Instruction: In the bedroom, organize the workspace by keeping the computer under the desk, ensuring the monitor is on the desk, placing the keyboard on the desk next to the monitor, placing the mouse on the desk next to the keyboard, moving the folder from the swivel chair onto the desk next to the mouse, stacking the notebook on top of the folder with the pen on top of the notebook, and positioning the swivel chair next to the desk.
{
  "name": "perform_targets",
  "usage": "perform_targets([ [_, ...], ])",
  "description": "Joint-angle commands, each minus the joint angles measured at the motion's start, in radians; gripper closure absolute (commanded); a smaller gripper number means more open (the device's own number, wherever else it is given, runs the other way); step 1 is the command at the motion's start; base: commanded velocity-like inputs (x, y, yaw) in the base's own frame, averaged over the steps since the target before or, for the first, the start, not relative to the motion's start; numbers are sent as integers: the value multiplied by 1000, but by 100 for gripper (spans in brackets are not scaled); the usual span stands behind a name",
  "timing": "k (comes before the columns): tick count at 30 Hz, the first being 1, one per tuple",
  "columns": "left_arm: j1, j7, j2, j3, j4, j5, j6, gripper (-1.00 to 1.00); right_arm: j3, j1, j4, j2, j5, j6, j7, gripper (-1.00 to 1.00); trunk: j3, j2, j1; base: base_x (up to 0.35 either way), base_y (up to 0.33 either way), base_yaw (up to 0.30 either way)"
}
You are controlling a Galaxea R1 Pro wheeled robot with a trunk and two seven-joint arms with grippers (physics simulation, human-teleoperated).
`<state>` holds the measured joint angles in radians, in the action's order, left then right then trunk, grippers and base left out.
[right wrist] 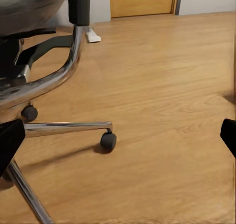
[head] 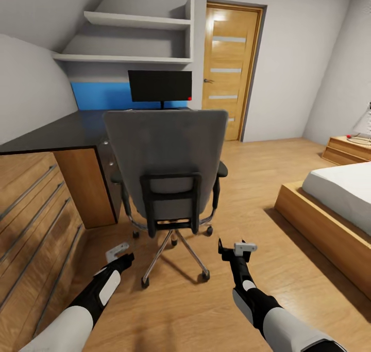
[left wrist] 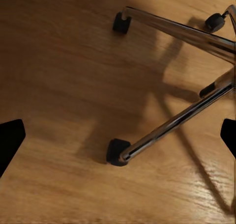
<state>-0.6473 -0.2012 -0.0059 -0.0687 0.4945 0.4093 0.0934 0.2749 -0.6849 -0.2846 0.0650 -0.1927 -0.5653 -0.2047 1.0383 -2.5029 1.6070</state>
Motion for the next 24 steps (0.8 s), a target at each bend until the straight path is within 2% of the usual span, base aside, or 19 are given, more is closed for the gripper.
perform_targets([
  [1, 0, -3, -1, -3, 3, 8, 6, -100, 9, -1, 1, 0, -8, -3, -5, -100, 1, 0, -1, -262, -181, 0],
  [12, 0, -2, -6, 0, 3, 6, 6, -100, 9, -1, 1, 1, -8, -3, -3, -100, 1, 0, -1, -60, -41, 0],
  [13, 0, -3, -32, 5, 2, 1, 10, -100, 10, -1, 1, 7, -8, -4, -7, -100, 0, 0, -1, -174, -243, 128],
  [14, 0, -3, -34, 8, 2, 1, 10, -100, 10, -1, 1, 8, -8, -4, -7, -100, 0, 0, -1, -167, -258, 144],
  [20, 0, -6, -41, 72, 1, 1, 10, -100, 9, -1, 1, 16, -8, -3, -8, -100, -4, 0, -1, -99, -307, 144],
  [24, 0, -6, -43, 86, 1, 2, 9, -100, 9, -1, 2, 17, -8, -3, -8, -100, -5, 0, -1, -22, -334, 39],
])
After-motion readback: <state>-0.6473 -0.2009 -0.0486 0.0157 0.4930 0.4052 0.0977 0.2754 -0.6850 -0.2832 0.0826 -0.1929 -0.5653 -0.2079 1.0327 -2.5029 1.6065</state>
